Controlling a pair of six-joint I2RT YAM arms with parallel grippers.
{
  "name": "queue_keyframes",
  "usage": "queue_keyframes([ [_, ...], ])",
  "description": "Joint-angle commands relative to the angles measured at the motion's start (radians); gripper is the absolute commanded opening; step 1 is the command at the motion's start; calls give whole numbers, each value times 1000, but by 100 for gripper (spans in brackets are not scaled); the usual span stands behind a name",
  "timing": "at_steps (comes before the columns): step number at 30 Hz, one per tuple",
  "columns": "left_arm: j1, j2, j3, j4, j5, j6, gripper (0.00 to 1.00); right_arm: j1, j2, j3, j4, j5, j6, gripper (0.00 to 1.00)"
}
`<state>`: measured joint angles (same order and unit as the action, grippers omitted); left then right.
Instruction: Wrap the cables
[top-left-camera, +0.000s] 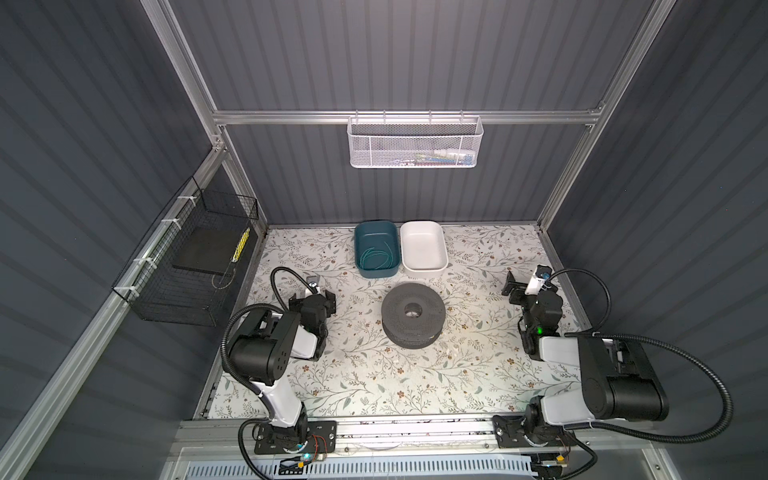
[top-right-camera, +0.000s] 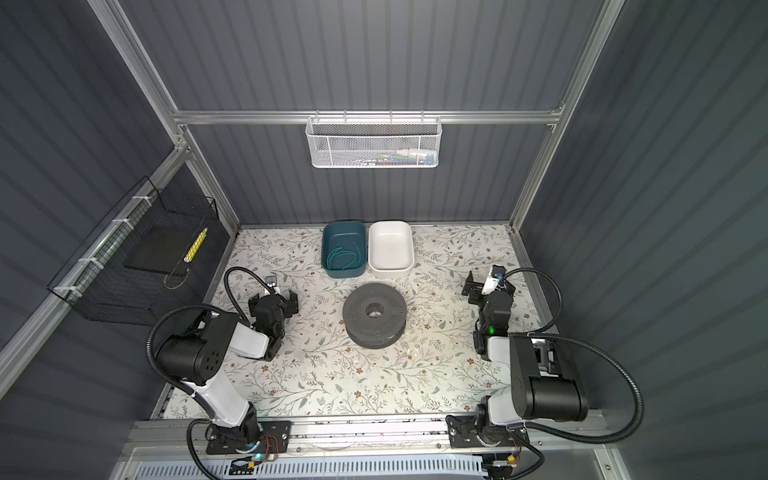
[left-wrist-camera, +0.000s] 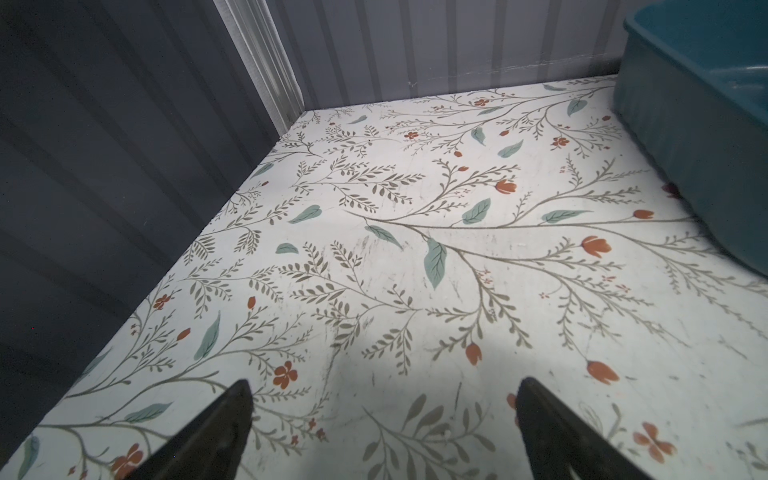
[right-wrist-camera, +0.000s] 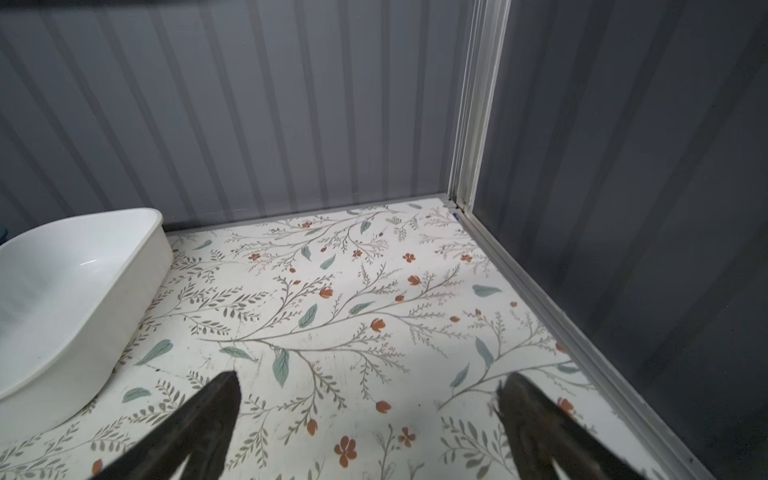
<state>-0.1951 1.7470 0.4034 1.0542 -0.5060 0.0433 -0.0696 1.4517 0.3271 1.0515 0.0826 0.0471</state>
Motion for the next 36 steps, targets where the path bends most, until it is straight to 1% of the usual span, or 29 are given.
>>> queue_keyframes([
  [1,6,-16,12,7,-19,-11,99,3,9,-12,-57,-35,34,99],
  [3,6,-15,11,7,-18,-11,99,3,0,-10,-77,-36,34,99],
  [15,6,-15,17,-1,-14,-12,99,2,2,-13,-64,-36,34,99],
  [18,26,-18,34,-45,27,-20,99,2,3,-11,-68,-36,32,99],
  [20,48,-22,47,-81,76,-30,99,3,3,-10,-68,-36,33,99],
  [21,57,-24,52,-94,101,-34,99,2,4,-9,-70,-50,28,99],
  [23,84,-27,66,-128,211,-23,100,3,3,7,-105,-139,-6,99],
  [25,101,-29,75,-151,259,-27,100,2,5,3,-91,-145,-6,99],
  [36,103,-31,66,-138,260,-27,100,2,3,0,-90,-143,-6,99],
])
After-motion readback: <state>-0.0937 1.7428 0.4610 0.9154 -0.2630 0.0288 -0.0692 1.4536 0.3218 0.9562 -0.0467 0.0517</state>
